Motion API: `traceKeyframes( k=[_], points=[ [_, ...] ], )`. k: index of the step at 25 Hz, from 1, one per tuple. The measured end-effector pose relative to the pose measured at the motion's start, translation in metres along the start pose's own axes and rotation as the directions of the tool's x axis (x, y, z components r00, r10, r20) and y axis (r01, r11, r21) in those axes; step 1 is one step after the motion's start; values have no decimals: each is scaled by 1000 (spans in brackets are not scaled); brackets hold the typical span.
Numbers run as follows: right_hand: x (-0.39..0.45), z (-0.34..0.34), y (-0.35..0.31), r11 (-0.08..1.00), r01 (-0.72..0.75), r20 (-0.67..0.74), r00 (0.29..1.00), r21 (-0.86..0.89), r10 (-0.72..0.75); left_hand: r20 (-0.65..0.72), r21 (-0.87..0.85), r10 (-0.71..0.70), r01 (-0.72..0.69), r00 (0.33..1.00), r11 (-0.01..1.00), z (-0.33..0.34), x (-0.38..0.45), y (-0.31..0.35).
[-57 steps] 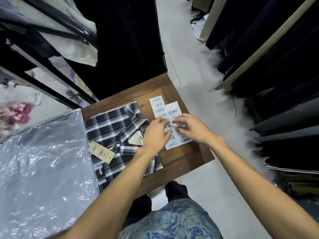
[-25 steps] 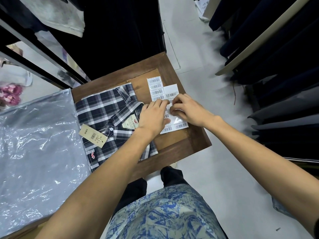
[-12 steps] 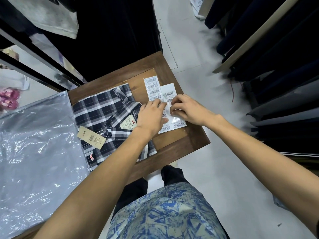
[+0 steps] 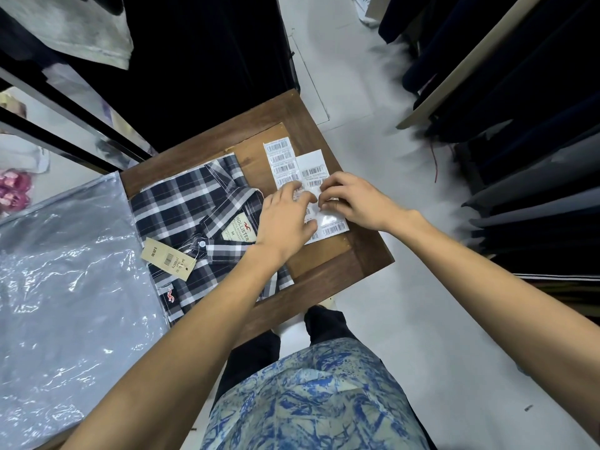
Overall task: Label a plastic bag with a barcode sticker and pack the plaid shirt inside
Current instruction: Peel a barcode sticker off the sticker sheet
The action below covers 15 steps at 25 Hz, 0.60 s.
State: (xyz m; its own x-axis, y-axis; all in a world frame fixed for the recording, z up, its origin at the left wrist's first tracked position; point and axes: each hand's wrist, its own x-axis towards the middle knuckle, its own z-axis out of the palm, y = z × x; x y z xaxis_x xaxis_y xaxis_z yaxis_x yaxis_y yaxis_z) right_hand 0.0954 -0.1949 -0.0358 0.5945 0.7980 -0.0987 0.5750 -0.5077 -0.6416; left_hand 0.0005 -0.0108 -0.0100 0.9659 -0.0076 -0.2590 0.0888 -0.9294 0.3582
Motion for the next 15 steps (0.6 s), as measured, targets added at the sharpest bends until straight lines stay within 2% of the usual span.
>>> traceKeyframes(
  k=[3,7,13,15],
  points=[
    [1,1,-1,999,-26,-15,1000,42,27,-64,-117,-69,61,996,991,9,-4,3],
    [-1,0,-3,998,-32,-18,999,50,33,-66,-310,-184,156,981,938,10,1,6],
    [-3,5,-2,996,-83,22,996,-24,83,-25,-420,-245,212,969,882,4,4,8],
    [-5,9,0,995,-76,-17,997,-66,75,-14,-420,-258,228,966,878,3,3,8]
  ],
)
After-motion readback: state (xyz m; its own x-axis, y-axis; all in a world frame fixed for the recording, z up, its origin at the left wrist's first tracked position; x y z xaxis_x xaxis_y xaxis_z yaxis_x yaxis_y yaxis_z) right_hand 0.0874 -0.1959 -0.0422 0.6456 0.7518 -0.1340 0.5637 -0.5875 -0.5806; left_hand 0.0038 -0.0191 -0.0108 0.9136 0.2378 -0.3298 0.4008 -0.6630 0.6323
